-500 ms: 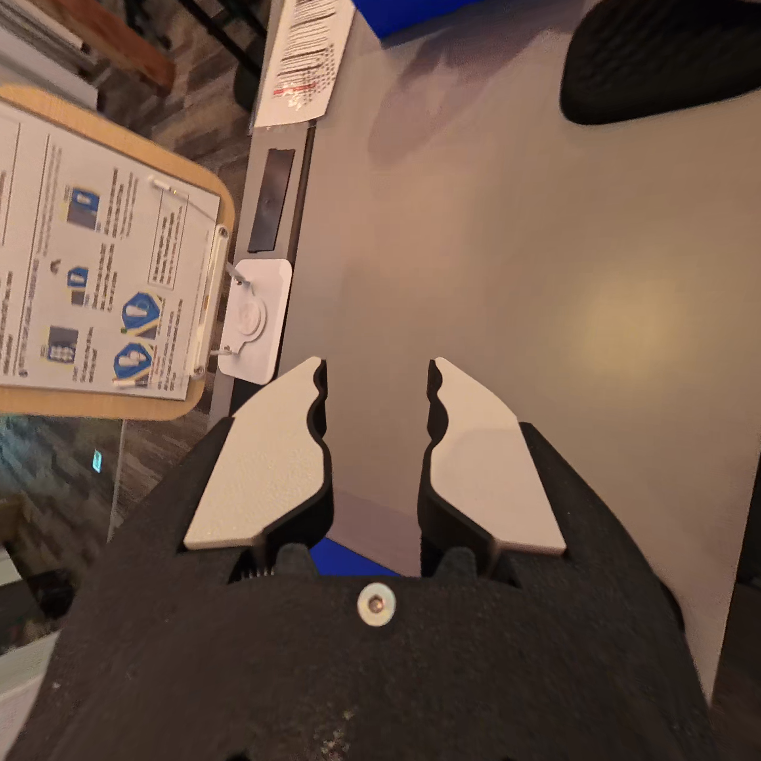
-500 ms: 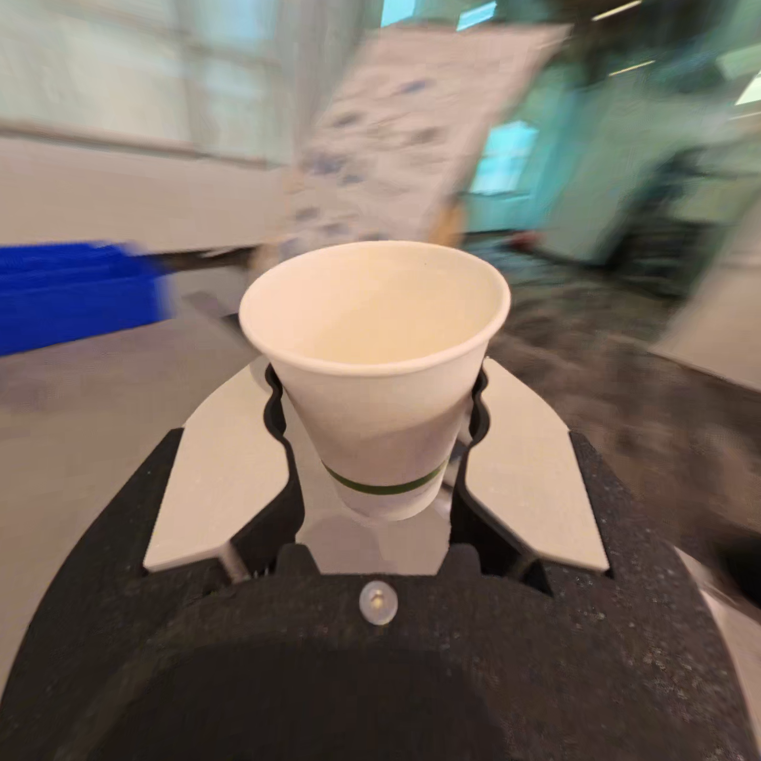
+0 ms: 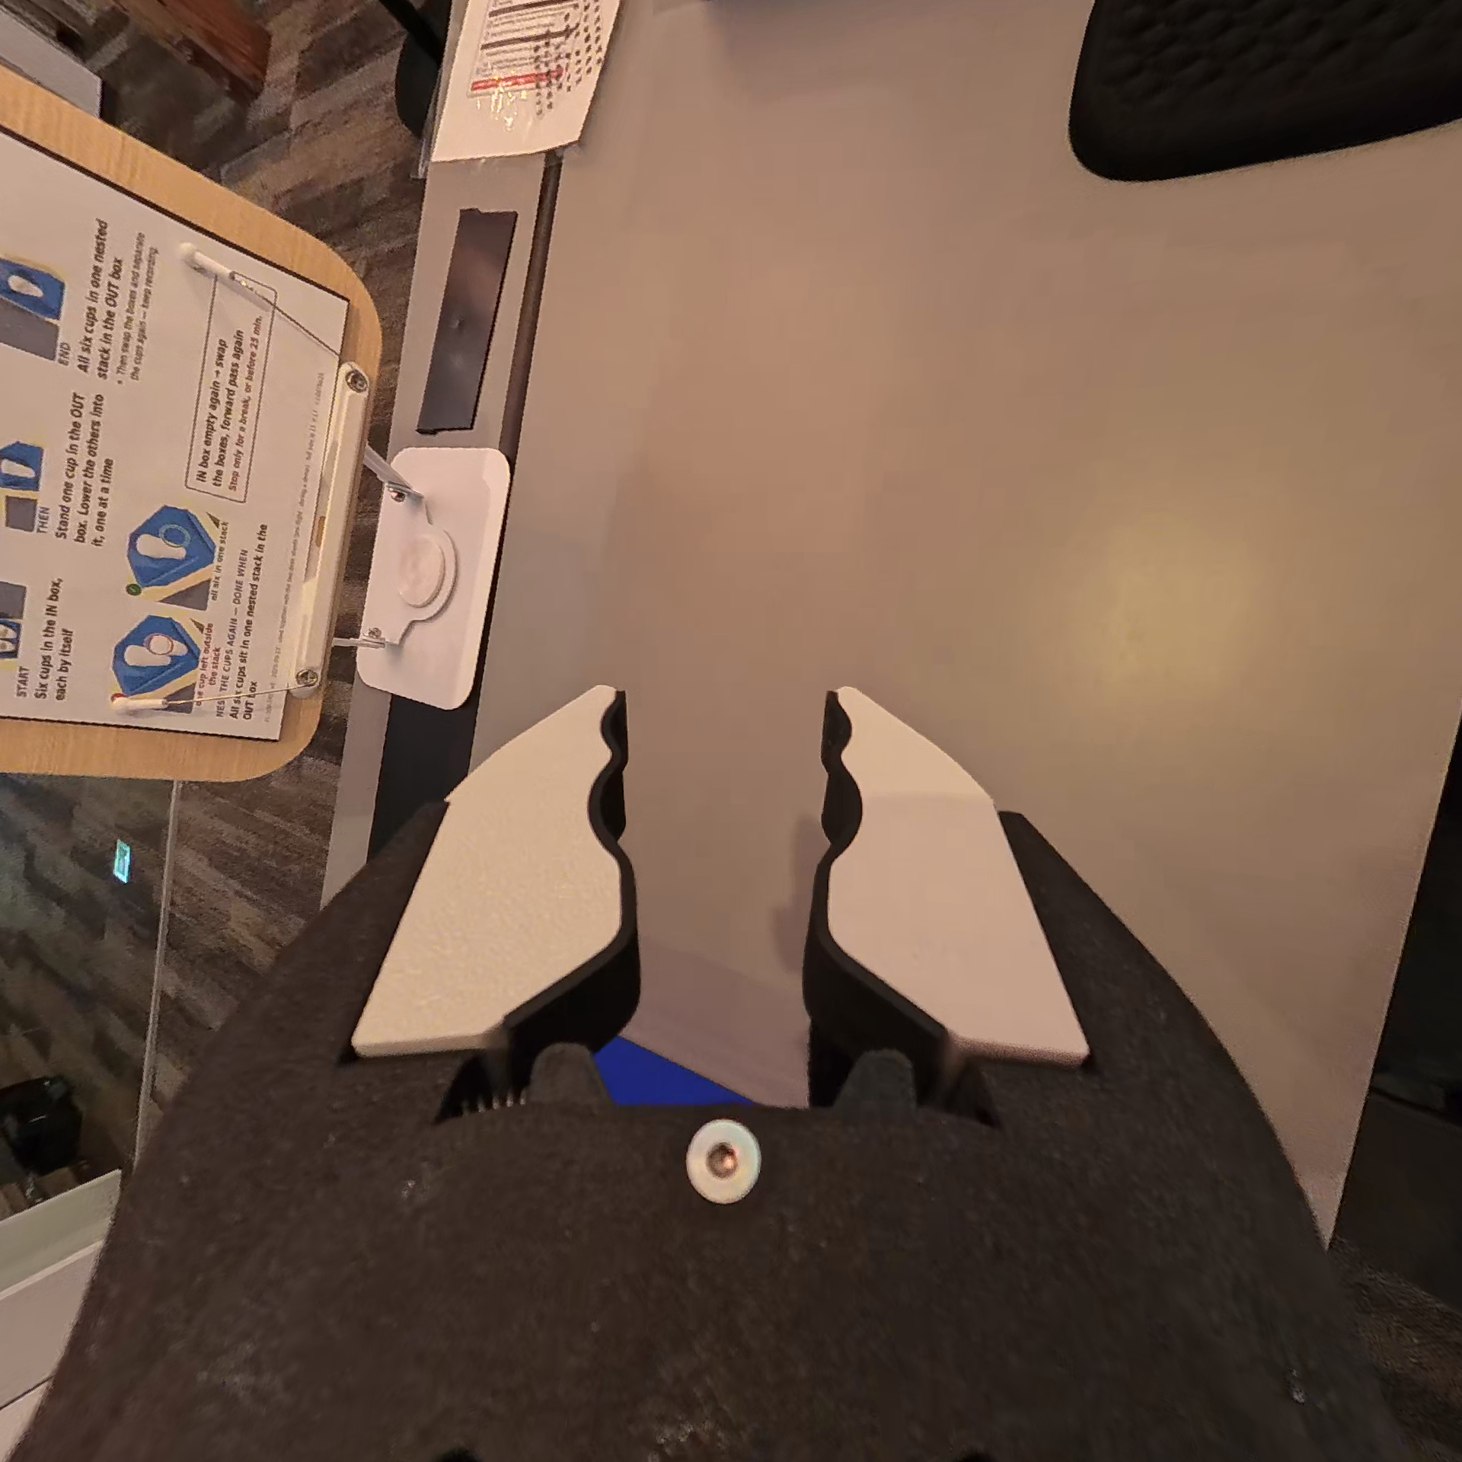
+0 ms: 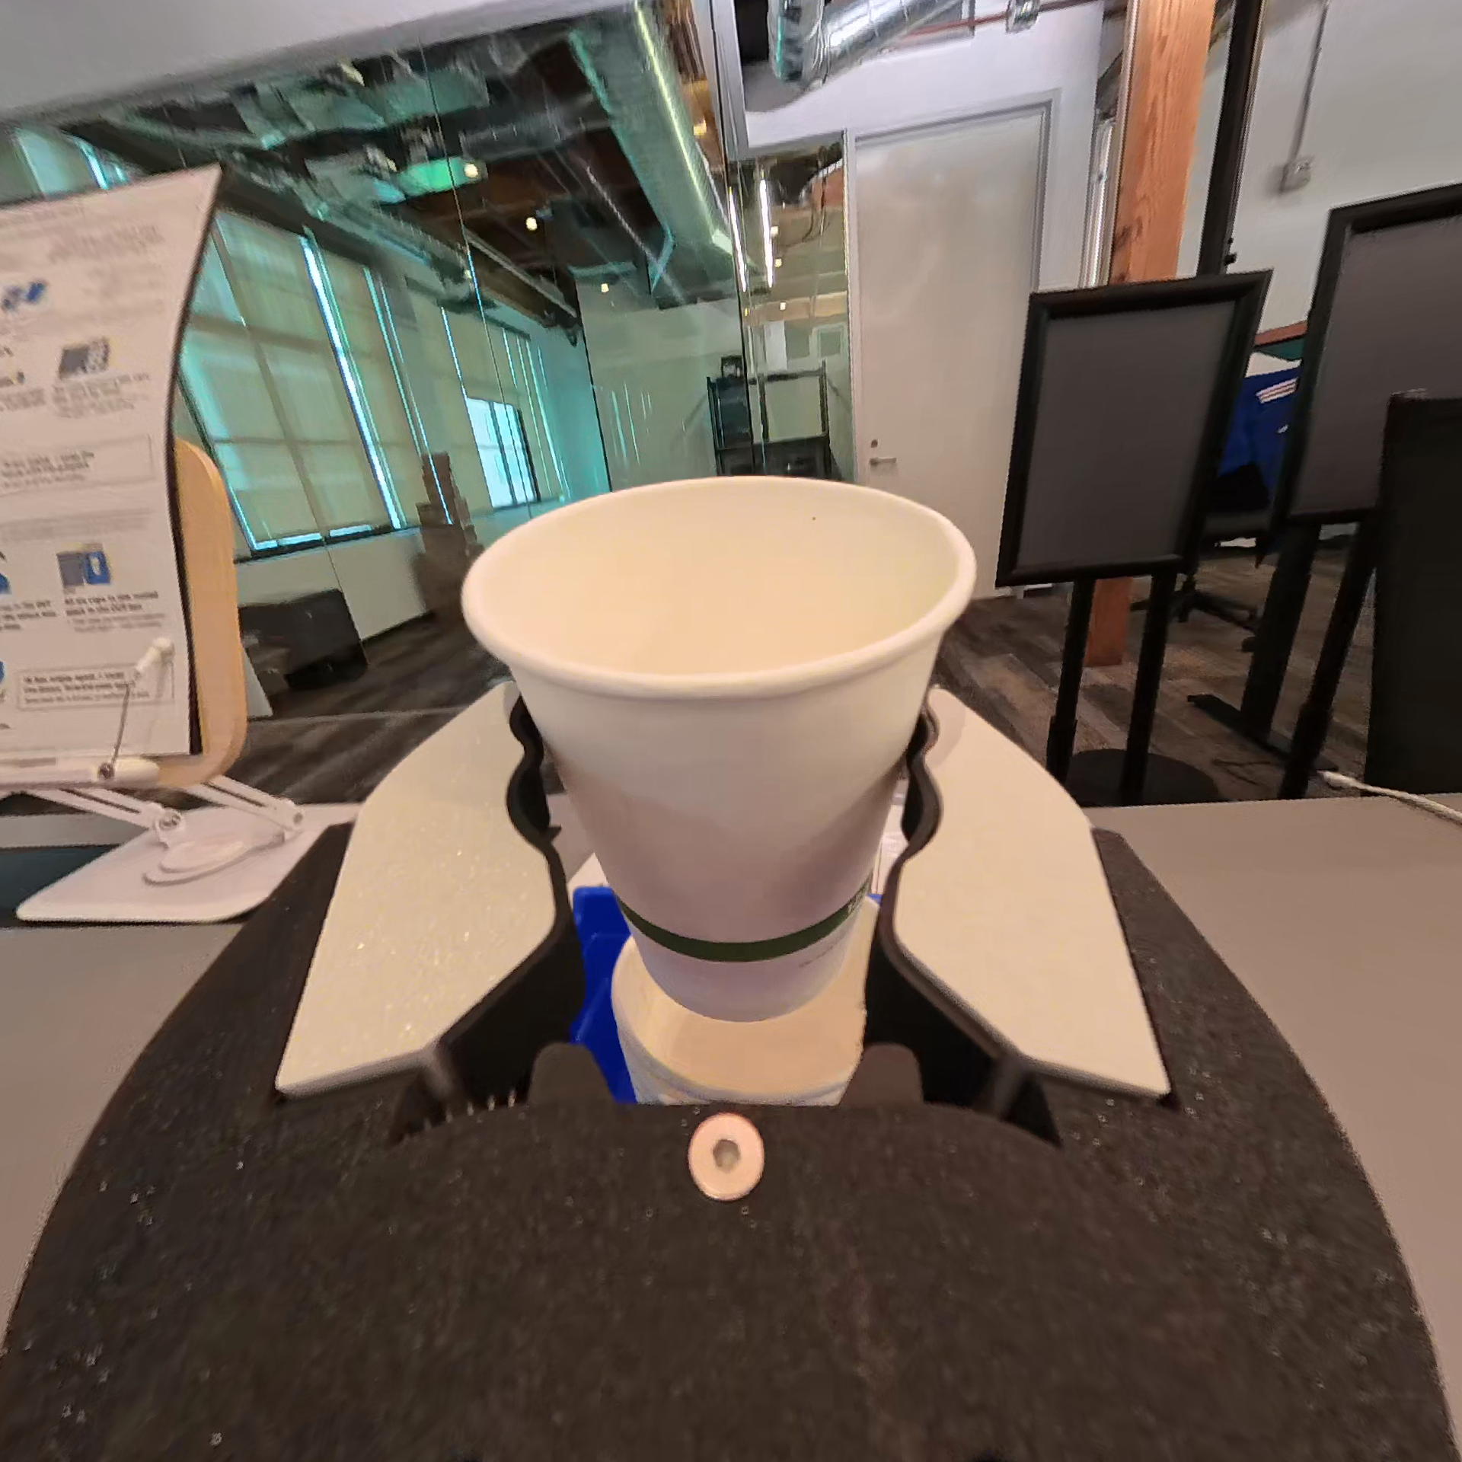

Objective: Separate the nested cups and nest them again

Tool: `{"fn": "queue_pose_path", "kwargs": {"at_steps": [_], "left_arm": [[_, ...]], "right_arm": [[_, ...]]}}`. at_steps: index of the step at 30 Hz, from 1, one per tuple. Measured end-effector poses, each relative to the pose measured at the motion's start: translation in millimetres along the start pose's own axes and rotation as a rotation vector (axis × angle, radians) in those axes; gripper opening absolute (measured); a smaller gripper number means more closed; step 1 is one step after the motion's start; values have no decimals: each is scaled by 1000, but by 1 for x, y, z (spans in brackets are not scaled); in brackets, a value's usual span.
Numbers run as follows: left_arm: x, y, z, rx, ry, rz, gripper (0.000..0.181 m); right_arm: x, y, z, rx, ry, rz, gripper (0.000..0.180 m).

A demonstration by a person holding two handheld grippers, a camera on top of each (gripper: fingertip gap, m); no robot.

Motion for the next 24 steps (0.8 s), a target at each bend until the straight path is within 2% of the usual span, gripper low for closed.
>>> {"fn": "queue_pose_path", "kwargs": {"at_steps": [9, 13, 14, 16, 21, 24], "left_arm": [[1, 3, 4, -19, -21, 13, 46], [0, 4, 1, -31, -18, 19, 46], [0, 4, 0, -29, -15, 19, 46], [-1, 5, -2, -23, -9, 17, 46], [-9, 9, -3, 2, -13, 5, 46], [-19, 12, -13, 68, -32, -5, 46]], "right_arm": [[-26, 2, 8, 10, -261, -81, 90], [-22, 0, -1, 47, -428, -16, 114], [-17, -1, -6, 35, -487, -23, 115], [-1, -4, -23, -10, -572, -80, 112], [42, -11, -74, -120, -596, -125, 92], [42, 7, -80, -183, -793, -187, 79]]}}
Point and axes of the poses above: each gripper's, where its closed fingertips meet, z out along the fingers, x out of its top, y = z × x across the jaws, the point moved 10 cm from there along -z, back along the fingers, and after that the axes turned 3 degrees about y, right-handed, at the moved point
